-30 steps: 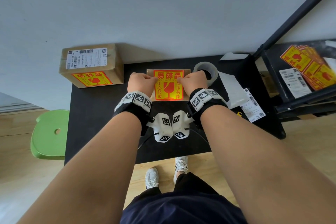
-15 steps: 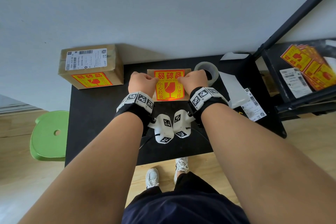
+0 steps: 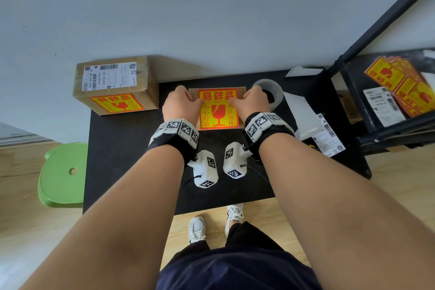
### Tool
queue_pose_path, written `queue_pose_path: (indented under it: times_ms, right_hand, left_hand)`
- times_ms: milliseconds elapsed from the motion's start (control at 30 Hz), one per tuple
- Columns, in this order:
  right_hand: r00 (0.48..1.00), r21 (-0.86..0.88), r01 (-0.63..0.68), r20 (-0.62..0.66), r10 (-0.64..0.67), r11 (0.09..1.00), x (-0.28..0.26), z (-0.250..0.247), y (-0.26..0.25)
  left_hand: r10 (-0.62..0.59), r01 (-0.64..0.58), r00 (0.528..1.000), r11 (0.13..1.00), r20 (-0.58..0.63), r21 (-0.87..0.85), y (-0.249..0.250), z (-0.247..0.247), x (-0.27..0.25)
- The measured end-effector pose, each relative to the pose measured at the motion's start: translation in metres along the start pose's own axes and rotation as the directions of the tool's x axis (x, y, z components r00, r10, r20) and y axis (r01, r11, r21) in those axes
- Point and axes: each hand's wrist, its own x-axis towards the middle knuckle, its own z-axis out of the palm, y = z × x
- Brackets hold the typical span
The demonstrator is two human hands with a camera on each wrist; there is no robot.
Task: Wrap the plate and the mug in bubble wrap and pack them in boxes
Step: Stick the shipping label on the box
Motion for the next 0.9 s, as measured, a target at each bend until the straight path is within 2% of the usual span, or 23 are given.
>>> queue_pose_path:
  times_ms: [167, 400, 500, 667, 800, 833, 900]
  right_hand:
    - [0.999, 0.143, -0.043, -0.015, 0.046, 0.989, -0.008, -0.005, -0.005]
    - [0.993, 0.090, 0.073, 0.085, -0.080, 0.993, -0.012, -0.005, 0.000]
    - [0.991, 0.098, 0.069, 0.108, -0.080, 0.993, -0.010, -0.003, 0.008]
    - [0.990, -0.012, 0.083, 0.119, -0.081, 0.996, -0.005, 0.005, 0.009]
    - [0.993, -0.007, 0.087, 0.082, -0.086, 0.996, -0.009, 0.007, 0.008]
    - [0.993, 0.012, 0.093, 0.070, -0.094, 0.996, -0.011, 0.008, 0.008]
    - [0.990, 0.018, 0.118, 0.070, -0.119, 0.993, -0.016, 0.011, 0.008]
  left_hand:
    - [-0.032, 0.030, 0.999, 0.995, -0.025, -0.097, 0.002, 0.002, -0.005]
    - [-0.160, 0.164, 0.986, 0.971, 0.036, -0.176, -0.003, 0.003, -0.006]
    - [-0.201, 0.206, 0.978, 0.964, 0.049, -0.168, -0.011, 0.005, -0.005]
    - [-0.228, 0.234, 0.972, 0.962, 0.060, -0.142, -0.016, 0.007, -0.005]
    - [-0.163, 0.164, 0.986, 0.973, 0.020, -0.163, -0.015, 0.010, -0.010]
    - [-0.114, 0.112, 0.994, 0.982, 0.000, -0.154, -0.014, 0.010, -0.012]
    - [0.078, -0.080, 0.996, 0.995, -0.042, -0.051, -0.013, 0.012, -0.017]
